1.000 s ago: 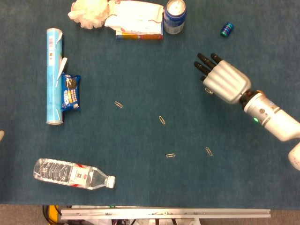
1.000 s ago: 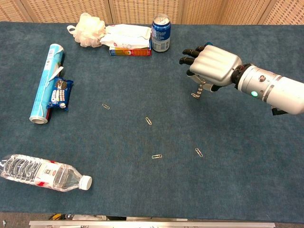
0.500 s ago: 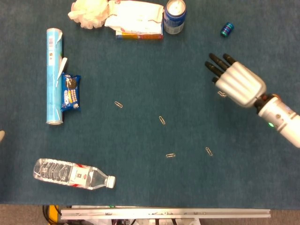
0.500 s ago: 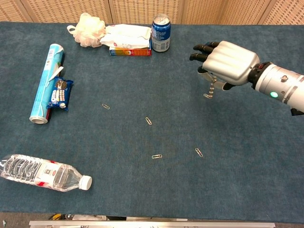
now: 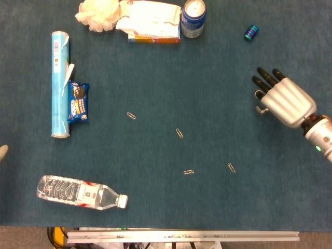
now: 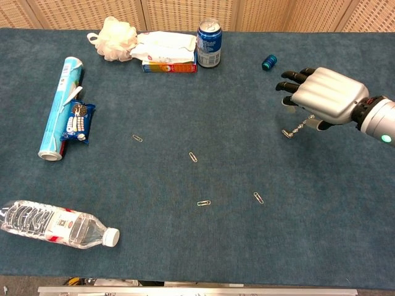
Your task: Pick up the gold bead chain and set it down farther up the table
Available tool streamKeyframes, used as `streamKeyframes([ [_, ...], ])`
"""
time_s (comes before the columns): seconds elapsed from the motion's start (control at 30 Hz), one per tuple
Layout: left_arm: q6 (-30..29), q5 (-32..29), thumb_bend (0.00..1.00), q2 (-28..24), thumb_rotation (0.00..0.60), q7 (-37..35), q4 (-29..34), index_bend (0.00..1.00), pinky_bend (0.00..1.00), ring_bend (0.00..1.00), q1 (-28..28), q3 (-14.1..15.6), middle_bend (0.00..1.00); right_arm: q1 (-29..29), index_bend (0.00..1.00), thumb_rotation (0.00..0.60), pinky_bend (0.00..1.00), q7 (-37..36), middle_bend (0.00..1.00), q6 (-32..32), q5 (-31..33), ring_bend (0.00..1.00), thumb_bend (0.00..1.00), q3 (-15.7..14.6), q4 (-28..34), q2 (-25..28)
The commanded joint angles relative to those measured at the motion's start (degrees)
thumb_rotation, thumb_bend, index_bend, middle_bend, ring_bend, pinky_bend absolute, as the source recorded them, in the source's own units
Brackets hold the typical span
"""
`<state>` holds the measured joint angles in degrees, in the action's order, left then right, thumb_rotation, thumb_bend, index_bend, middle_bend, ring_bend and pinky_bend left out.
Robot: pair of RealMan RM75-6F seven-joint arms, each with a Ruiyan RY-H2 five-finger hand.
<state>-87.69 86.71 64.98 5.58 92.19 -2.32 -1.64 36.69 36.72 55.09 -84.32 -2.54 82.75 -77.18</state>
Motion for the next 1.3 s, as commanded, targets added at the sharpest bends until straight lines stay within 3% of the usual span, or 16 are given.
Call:
streamKeyframes([
  [0.03,-0.01,0.01,0.14,-0.01,0.6,-0.08,-0.02,0.5,0.51,0.33,0.0,0.0,0.45,-0.94,0.29,0.6,0.23,1.69,0.16,-0.09,1.47,0.07,0.2,-0.14,1.14,0.66],
  [0.17,0.03,0.1,0.14,-0.01,0.6,-0.13,-0.03,0.5,0.51,0.33,-0.05,0.03,0.45,-2.26,0.22,0.6,0.23,2.74,0.16,1.79,2.08,0.07,0.16,0.01,3.44,1.72],
  [0.73,1.99,1.45,0.14,0.45,0.6,-0.43,-0.13,0.5,0.51,0.33,-1.58,0.49,0.45,-14.88,0.22,0.6,0.23,7.09,0.16,21.59,5.1,0.07,0.16,1.07,19.45,7.37],
  [1.0,3.24,2.51,0.14,0.83,0.6,-0.61,-0.21,0.5,0.51,0.33,-2.65,0.89,0.45,-22.22,0.22,0.6,0.23,-0.88,0.17,30.98,2.37,0.07,0.16,0.28,17.09,5.35],
  [1.3,4.48,2.44,0.14,1.4,0.6,-0.35,-0.51,0.5,0.51,0.33,-3.61,0.93,0.45,-26.22,0.22,0.6,0.23,-13.14,0.17,33.63,-0.37,0.07,0.16,-0.19,10.5,4.24],
])
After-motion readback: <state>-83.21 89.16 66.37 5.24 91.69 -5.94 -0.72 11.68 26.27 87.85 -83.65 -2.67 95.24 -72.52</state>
